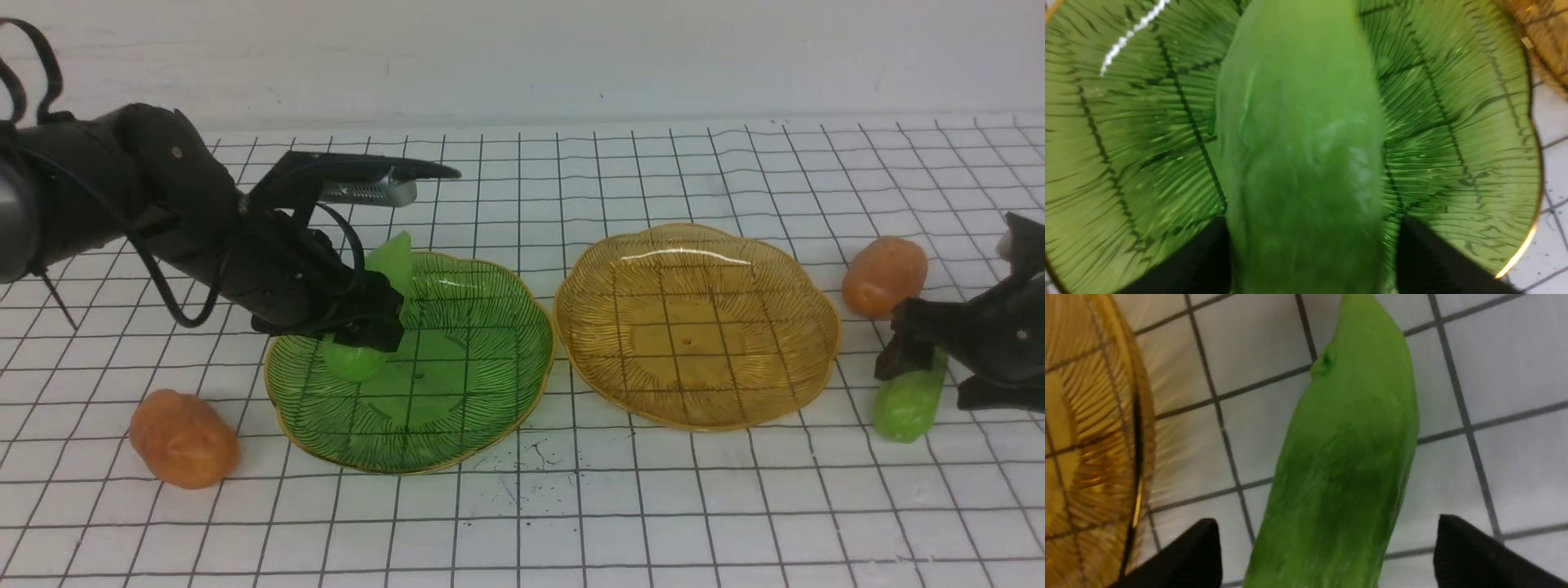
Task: Put different types of vegetables on the plate.
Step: 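Put the green cucumber next to the left plate into that plate, then carry the green vegetable from the table to the plate, then pick up the potato beside the plates and place it on a plate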
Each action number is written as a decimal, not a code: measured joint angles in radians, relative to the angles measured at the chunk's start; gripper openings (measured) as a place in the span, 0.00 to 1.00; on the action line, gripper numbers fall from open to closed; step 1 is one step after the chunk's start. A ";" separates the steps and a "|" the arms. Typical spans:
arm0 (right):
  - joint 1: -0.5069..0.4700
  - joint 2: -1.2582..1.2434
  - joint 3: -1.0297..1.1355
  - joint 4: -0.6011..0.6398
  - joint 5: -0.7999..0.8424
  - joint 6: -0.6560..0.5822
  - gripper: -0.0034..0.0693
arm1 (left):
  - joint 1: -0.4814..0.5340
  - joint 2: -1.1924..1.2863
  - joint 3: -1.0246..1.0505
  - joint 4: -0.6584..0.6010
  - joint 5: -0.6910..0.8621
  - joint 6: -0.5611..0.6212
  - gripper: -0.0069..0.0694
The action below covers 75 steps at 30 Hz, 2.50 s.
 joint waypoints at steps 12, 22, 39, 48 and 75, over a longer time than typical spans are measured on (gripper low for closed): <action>-0.001 0.045 -0.041 0.003 0.020 -0.063 0.53 | 0.005 0.013 -0.103 0.028 0.151 -0.102 0.89; 0.125 -0.124 -0.270 0.328 0.336 -0.224 0.56 | 0.139 -0.125 -0.152 0.208 0.460 -0.251 0.10; 0.643 0.207 -0.594 0.414 0.160 -0.218 0.56 | 0.384 -0.327 0.167 0.139 0.373 -0.271 0.08; 0.650 0.383 -0.783 0.278 0.259 -0.065 0.80 | 0.384 -0.328 0.168 0.127 0.400 -0.271 0.13; 0.461 0.235 -1.130 -0.001 0.593 0.091 0.78 | 0.385 -0.120 0.169 0.151 0.109 -0.548 0.98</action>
